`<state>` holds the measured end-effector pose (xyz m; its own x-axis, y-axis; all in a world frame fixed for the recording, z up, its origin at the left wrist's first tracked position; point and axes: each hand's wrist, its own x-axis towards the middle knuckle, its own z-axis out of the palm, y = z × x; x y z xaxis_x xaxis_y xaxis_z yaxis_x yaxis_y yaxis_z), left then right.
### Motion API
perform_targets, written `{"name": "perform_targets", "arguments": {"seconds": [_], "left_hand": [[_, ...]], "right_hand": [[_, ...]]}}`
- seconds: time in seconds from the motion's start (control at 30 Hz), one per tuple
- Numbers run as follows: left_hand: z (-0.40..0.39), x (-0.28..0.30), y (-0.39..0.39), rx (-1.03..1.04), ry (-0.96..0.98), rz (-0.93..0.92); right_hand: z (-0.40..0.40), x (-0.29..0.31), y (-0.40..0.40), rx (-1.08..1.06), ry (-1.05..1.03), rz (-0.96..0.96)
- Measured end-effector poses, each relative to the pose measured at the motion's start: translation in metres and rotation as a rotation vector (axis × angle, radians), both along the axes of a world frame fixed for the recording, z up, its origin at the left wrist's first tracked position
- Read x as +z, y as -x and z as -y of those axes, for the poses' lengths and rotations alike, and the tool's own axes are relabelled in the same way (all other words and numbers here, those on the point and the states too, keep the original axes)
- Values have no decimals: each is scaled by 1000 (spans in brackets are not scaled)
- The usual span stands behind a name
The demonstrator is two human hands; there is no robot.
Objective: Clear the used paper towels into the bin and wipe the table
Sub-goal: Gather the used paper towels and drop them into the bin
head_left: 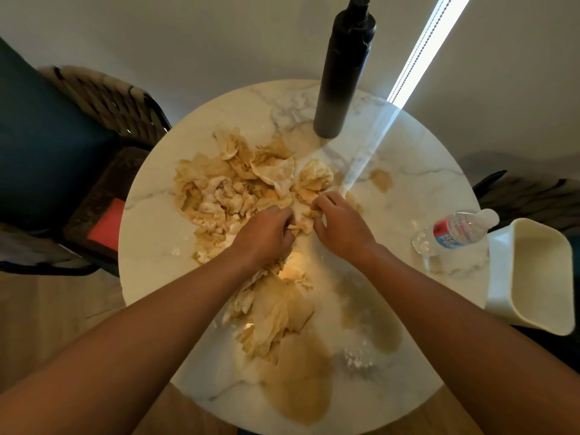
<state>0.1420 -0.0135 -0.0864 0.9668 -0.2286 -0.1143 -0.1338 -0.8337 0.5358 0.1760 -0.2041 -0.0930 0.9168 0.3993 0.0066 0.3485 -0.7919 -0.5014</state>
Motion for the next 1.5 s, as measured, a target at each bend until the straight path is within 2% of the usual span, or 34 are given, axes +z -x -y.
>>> {"name": "perform_targets", "arguments": {"seconds": [0.33, 0.73, 1.33, 1.5], "left_hand": [[10, 25, 8, -38, -28, 61], [66, 68, 25, -160, -33, 153], [230, 101, 57, -501, -11, 146], [279, 100, 65, -533, -7, 116]], "right_hand": [[34, 24, 29, -142, -30, 1], [90, 56, 99, -224, -64, 104], [234, 80, 200, -575, -19, 93], [270, 82, 222, -652, -19, 93]]}}
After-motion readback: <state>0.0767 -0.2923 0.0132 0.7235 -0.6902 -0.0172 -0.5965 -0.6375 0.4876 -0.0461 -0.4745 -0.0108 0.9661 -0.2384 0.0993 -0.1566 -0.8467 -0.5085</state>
